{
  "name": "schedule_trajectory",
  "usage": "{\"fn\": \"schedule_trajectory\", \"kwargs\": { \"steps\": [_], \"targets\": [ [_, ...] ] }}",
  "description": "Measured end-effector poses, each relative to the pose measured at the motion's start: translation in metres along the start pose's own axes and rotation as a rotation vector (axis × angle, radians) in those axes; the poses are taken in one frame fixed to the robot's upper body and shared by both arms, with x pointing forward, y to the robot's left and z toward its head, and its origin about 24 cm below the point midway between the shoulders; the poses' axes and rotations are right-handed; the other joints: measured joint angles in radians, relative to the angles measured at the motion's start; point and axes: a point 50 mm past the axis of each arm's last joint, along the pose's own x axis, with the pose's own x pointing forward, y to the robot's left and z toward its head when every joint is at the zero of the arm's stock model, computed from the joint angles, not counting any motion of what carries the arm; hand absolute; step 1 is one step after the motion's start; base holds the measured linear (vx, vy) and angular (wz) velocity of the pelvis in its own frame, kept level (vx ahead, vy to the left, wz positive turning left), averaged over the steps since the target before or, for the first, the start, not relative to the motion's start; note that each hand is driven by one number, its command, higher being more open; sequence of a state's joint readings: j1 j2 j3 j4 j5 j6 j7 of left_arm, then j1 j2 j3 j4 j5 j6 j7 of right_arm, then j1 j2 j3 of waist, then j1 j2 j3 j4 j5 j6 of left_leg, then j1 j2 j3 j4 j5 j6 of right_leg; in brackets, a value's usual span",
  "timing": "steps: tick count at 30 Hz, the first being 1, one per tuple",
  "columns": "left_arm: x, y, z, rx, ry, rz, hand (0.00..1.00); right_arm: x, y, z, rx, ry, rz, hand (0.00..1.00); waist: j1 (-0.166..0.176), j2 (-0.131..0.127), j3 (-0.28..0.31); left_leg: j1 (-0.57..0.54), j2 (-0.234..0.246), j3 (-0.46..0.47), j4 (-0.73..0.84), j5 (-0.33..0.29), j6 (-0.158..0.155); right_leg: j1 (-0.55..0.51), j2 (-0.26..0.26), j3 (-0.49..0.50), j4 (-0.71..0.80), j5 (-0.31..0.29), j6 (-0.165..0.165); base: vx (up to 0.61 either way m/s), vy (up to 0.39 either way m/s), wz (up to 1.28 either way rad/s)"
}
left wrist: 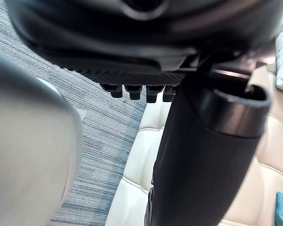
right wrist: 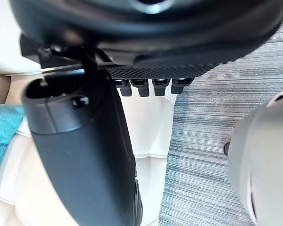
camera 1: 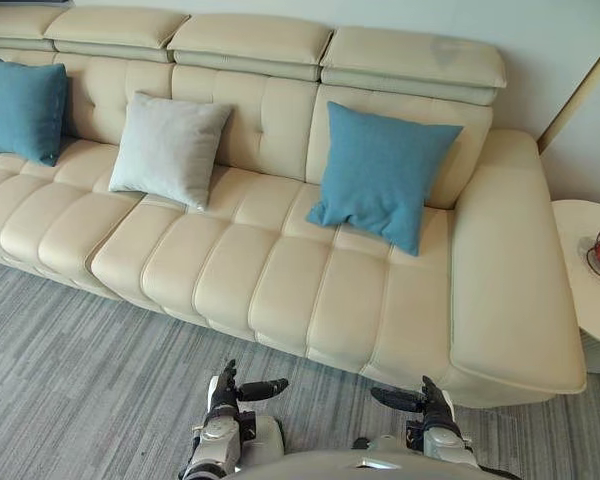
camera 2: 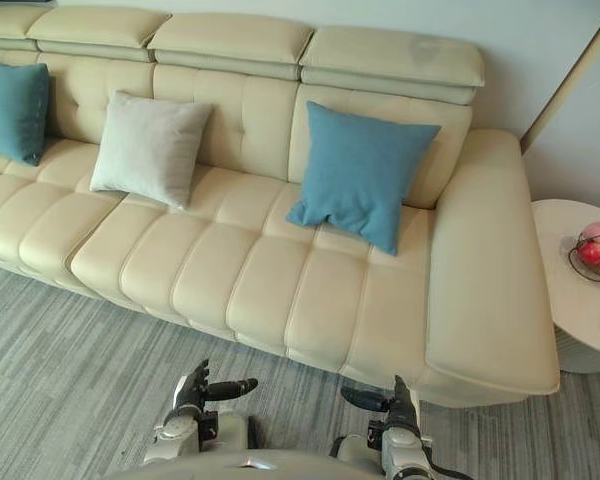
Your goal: Pick up cushions and gather them together orderly.
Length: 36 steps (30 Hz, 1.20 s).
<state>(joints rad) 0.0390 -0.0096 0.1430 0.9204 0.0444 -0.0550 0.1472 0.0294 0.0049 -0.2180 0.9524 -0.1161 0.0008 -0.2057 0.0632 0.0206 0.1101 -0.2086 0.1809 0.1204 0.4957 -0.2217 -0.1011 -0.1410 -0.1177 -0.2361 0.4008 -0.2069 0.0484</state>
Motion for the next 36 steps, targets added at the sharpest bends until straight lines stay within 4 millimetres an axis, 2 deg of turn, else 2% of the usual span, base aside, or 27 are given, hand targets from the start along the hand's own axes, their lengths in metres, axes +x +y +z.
{"fn": "schedule_trajectory", "kwargs": {
  "steps": [1, 3, 4, 8, 12, 16, 17, 30, 36],
  "targets": [
    [0.0, 0.001, -0.001, 0.008, 0.004, 0.002, 1.0, -0.001, 0.005, -0.002, 0.012, 0.008, 0.013, 1.0, -0.006, -0.016, -0.004, 0.021, -0.017, 0.015, -0.056, -0.011, 0.015, -0.003, -0.004, 0.017, -0.016, 0.015, 0.021, -0.12, 0.274, -0.25],
    [-0.002, 0.014, -0.01, 0.029, 0.025, 0.032, 1.0, -0.007, 0.018, -0.01, 0.037, 0.036, 0.05, 1.0, -0.016, -0.045, -0.03, 0.057, -0.05, 0.06, -0.125, 0.016, 0.04, 0.01, -0.023, 0.049, -0.091, 0.065, 0.035, -0.08, 0.212, -0.32],
    [-0.002, 0.014, -0.01, 0.029, 0.025, 0.033, 1.0, -0.007, 0.018, -0.011, 0.038, 0.036, 0.05, 1.0, -0.016, -0.046, -0.03, 0.057, -0.05, 0.061, -0.126, 0.016, 0.04, 0.01, -0.023, 0.05, -0.092, 0.066, 0.035, -0.06, 0.145, -0.27],
    [-0.003, 0.01, -0.016, 0.085, 0.045, 0.019, 1.0, -0.006, 0.006, -0.018, 0.103, 0.07, 0.002, 1.0, -0.018, -0.039, -0.058, 0.084, -0.084, 0.089, -0.193, 0.045, 0.066, 0.044, -0.033, 0.075, -0.209, 0.144, 0.052, -0.04, 0.104, -0.12],
    [-0.005, 0.014, -0.029, 0.099, 0.104, 0.025, 1.0, -0.005, -0.005, -0.024, 0.105, 0.096, -0.027, 1.0, -0.022, -0.019, -0.07, 0.135, -0.109, 0.114, -0.27, 0.081, 0.071, 0.081, -0.032, 0.097, -0.291, 0.191, 0.058, 0.03, 0.036, -0.2],
    [-0.005, 0.018, -0.032, 0.103, 0.117, 0.032, 1.0, -0.004, -0.007, -0.027, 0.125, 0.111, -0.033, 1.0, -0.022, -0.024, -0.074, 0.166, -0.112, 0.109, -0.31, 0.098, 0.07, 0.106, -0.025, 0.094, -0.319, 0.198, 0.051, 0.03, -0.013, -0.01],
    [-0.006, 0.023, -0.039, 0.086, 0.156, 0.044, 1.0, -0.004, -0.017, -0.041, 0.14, 0.179, -0.058, 1.0, -0.019, -0.032, -0.066, 0.283, -0.137, 0.078, -0.458, 0.142, 0.064, 0.178, -0.018, 0.098, -0.373, 0.198, 0.026, 0.0, 0.0, 0.0],
    [-0.007, 0.021, -0.041, 0.056, 0.163, 0.029, 1.0, -0.008, -0.015, -0.048, 0.119, 0.189, -0.013, 1.0, -0.018, -0.031, -0.064, 0.31, -0.135, 0.08, -0.459, 0.141, 0.064, 0.197, -0.018, 0.099, -0.359, 0.192, 0.017, 0.0, 0.0, 0.0],
    [-0.007, 0.019, -0.04, -0.027, 0.161, 0.027, 1.0, -0.009, -0.011, -0.042, 0.074, 0.147, 0.047, 1.0, -0.02, -0.028, -0.049, 0.345, -0.116, 0.134, -0.458, 0.136, 0.056, 0.198, -0.007, 0.144, -0.344, 0.194, 0.022, -0.04, -0.006, -0.24]
  ]
}}
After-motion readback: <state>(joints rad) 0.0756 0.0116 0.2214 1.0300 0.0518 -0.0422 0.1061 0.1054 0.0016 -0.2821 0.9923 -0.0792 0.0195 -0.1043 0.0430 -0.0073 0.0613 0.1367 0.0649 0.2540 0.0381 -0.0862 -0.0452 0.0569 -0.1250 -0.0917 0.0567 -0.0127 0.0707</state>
